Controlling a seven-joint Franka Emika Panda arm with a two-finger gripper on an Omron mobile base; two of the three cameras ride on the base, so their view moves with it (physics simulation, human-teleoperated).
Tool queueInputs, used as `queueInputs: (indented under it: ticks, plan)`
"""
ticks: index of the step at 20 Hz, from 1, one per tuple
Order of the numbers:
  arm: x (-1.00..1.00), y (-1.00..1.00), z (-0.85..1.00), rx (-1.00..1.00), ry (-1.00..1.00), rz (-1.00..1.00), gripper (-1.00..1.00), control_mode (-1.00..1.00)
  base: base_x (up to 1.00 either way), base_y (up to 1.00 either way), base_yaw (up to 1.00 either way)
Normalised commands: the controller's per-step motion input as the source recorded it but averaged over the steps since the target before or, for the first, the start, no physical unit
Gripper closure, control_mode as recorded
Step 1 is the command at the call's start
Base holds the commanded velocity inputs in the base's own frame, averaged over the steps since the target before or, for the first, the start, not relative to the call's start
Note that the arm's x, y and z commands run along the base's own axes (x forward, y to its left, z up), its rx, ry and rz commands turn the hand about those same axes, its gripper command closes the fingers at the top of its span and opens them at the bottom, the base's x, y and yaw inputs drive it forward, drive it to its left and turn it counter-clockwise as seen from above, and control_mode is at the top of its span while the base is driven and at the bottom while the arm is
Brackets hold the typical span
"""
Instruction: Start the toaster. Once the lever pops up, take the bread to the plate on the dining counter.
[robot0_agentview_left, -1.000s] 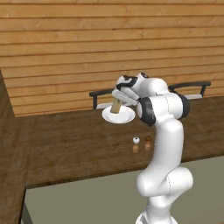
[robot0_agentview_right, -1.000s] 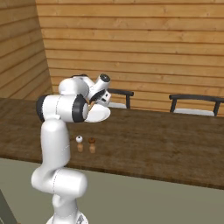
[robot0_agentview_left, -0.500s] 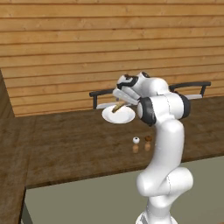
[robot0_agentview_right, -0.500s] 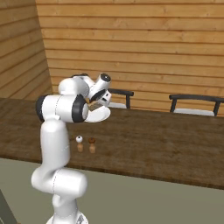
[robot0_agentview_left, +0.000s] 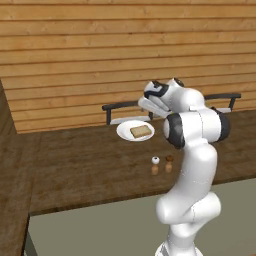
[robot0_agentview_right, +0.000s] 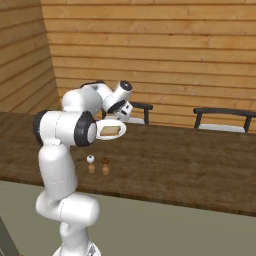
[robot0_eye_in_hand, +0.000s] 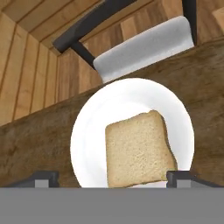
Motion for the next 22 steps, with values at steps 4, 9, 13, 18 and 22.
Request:
queueInputs:
  ticks: [4, 9, 13, 18, 22]
  plan:
    - [-0.63, -0.29, 0.51, 0.00, 0.00, -0.13, -1.00, -1.00, 0.00, 0.00, 0.00]
    - [-0.85, -0.08, 0.38, -0.03, -0.01, -0.18, -1.00, -1.00, 0.00, 0.00, 0.00]
    - [-0.91, 0.00, 0.47, -0.11, -0.02, -0.12, -1.00, -1.00, 0.00, 0.00, 0.00]
    - [-1.00, 0.00, 0.38, -0.20, -0.05, -0.04, -1.00, -1.00, 0.00, 0.00, 0.00]
    - [-0.98, 0.00, 0.41, -0.15, -0.01, 0.00, -1.00, -1.00, 0.00, 0.00, 0.00]
